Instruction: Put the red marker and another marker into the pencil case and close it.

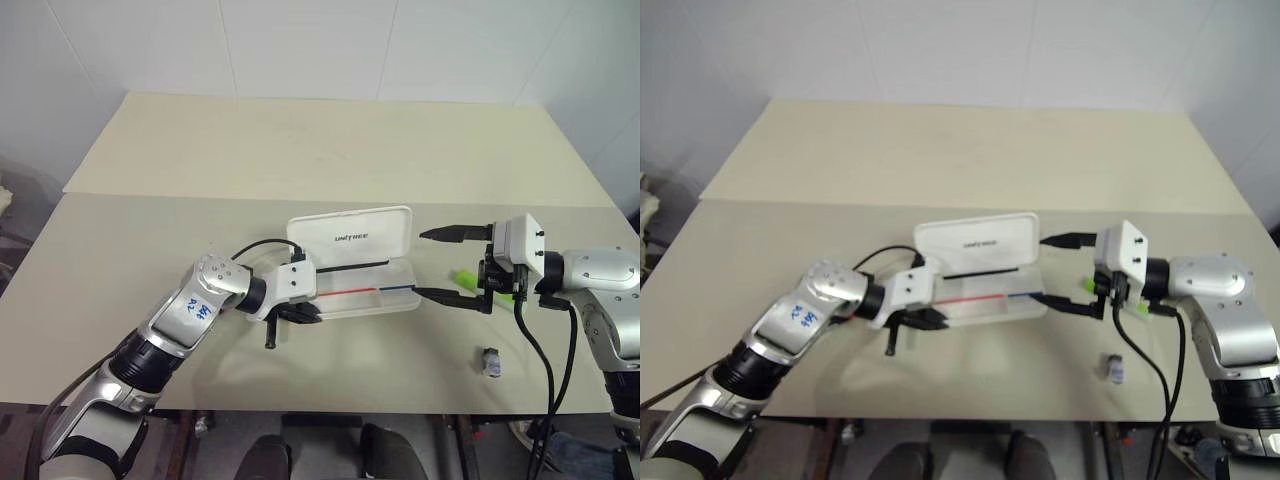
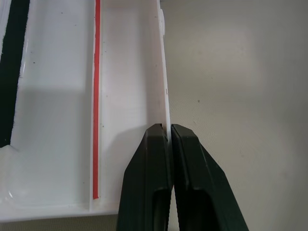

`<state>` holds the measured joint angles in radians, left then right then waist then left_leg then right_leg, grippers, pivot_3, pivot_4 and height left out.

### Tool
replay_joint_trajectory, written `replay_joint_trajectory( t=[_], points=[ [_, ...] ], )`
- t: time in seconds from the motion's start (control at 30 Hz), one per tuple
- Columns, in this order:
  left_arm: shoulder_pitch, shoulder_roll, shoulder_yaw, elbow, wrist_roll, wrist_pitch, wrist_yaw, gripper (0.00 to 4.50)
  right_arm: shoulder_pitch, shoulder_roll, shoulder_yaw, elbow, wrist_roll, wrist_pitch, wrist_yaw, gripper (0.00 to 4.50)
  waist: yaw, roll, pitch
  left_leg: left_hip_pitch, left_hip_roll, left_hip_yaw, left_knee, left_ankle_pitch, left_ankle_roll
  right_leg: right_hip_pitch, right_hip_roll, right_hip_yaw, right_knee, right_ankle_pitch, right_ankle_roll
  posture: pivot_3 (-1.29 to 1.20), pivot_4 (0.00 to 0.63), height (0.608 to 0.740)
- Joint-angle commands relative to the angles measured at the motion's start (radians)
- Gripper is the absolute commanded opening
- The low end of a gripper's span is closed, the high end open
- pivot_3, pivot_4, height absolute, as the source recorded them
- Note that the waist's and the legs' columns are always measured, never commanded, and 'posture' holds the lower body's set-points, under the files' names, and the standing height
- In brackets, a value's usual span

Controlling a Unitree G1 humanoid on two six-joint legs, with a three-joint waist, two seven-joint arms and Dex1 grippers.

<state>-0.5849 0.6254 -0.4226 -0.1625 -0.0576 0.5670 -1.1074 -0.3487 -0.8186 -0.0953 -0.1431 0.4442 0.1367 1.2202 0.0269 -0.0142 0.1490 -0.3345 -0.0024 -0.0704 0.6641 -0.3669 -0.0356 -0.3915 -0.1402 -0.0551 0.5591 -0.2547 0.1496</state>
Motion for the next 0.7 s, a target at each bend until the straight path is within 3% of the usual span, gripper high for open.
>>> replay_joint_trajectory(
  t=[0.03, 0.3, 0.43, 0.47, 0.7],
  points=[
    [0.015, 0.007, -0.029, -0.004, 0.003, -0.035, -0.031, 0.02, -0.001, -0.002, -0.034, -0.029, 0.026, -0.002, -0.01, 4.5, -0.001, 0.0, 0.0, 0.0, 0.0, 0.0, 0.0, 0.0, 0.0, 0.0, 0.0, 0.0, 0.0, 0.0, 0.0, 0.0, 0.15, 0.74],
    [-0.007, 0.004, -0.032, 0.105, 0.045, -0.158, -0.034, 0.02, -0.001, 0.005, -0.028, -0.036, 0.029, -0.003, -0.025, 4.5, 0.0, 0.0, 0.0, 0.0, 0.0, 0.001, 0.001, 0.0, 0.0, 0.001, 0.0, 0.0, 0.0, 0.0, 0.0, 0.0, 0.15, 0.74],
    [-0.011, -0.026, -0.014, 0.115, 0.032, -0.128, -0.01, 0.02, 0.002, 0.008, -0.027, -0.038, 0.029, -0.005, -0.03, 4.5, 0.0, 0.0, 0.0, 0.001, 0.0, 0.001, 0.001, 0.0, 0.0, 0.001, 0.0, 0.0, 0.0, 0.0, 0.0, 0.0, 0.15, 0.74],
    [-0.009, -0.035, -0.009, 0.104, 0.018, -0.101, -0.01, 0.6, 0.004, 0.009, -0.026, -0.04, 0.029, -0.005, -0.031, 4.5, 0.001, 0.0, 0.0, 0.001, 0.0, 0.001, 0.002, 0.0, 0.0, 0.002, 0.0, 0.0, 0.0, 0.001, 0.0, 0.0, 0.15, 0.74],
    [0.012, -0.064, 0.019, 0.035, -0.028, -0.021, 0.002, 2.86, -0.005, 0.022, -0.012, -0.035, 0.024, -0.008, -0.033, 4.5, -0.003, 0.0, 0.0, 0.001, 0.0, 0.001, 0.002, 0.0, 0.0, 0.001, 0.0, 0.0, 0.0, 0.001, 0.0, 0.0, 0.15, 0.74]
  ],
)
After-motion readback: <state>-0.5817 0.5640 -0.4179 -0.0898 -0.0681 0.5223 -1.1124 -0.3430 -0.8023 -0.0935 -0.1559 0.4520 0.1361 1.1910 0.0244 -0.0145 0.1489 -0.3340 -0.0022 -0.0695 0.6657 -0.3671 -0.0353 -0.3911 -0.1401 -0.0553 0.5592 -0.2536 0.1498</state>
